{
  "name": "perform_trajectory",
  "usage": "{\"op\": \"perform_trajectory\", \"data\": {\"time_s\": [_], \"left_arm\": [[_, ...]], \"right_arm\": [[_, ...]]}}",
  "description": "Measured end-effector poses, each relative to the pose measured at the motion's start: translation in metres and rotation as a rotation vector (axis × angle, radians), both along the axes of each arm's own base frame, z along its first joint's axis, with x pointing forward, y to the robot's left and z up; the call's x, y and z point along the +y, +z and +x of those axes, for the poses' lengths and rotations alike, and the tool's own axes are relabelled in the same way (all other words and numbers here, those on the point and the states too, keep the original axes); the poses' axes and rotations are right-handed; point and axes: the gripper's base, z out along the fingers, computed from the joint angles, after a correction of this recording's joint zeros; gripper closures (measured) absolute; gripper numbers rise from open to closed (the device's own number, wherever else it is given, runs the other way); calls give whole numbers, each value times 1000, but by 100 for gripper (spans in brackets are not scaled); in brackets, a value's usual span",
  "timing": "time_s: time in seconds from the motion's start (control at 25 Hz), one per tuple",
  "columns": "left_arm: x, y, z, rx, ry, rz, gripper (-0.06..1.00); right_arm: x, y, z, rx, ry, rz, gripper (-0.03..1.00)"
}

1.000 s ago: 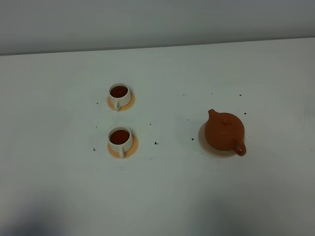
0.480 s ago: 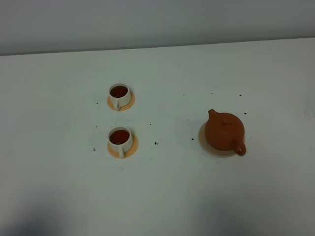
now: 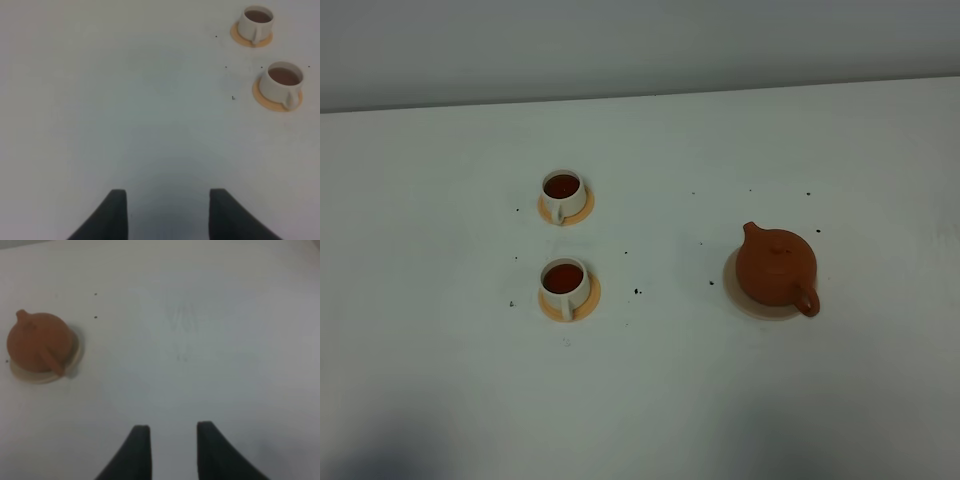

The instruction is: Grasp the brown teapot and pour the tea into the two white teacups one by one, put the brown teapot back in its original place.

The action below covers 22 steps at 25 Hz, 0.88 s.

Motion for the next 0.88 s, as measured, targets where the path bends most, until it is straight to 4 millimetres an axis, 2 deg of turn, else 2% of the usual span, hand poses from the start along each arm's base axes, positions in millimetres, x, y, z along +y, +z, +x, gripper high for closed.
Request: {"op": "perform_trajectory", "data": {"time_s": [0.88], "left_arm": [[0, 0, 0, 0, 0, 1, 55]], "right_arm": [[0, 0, 0, 0, 0, 0, 73]]}}
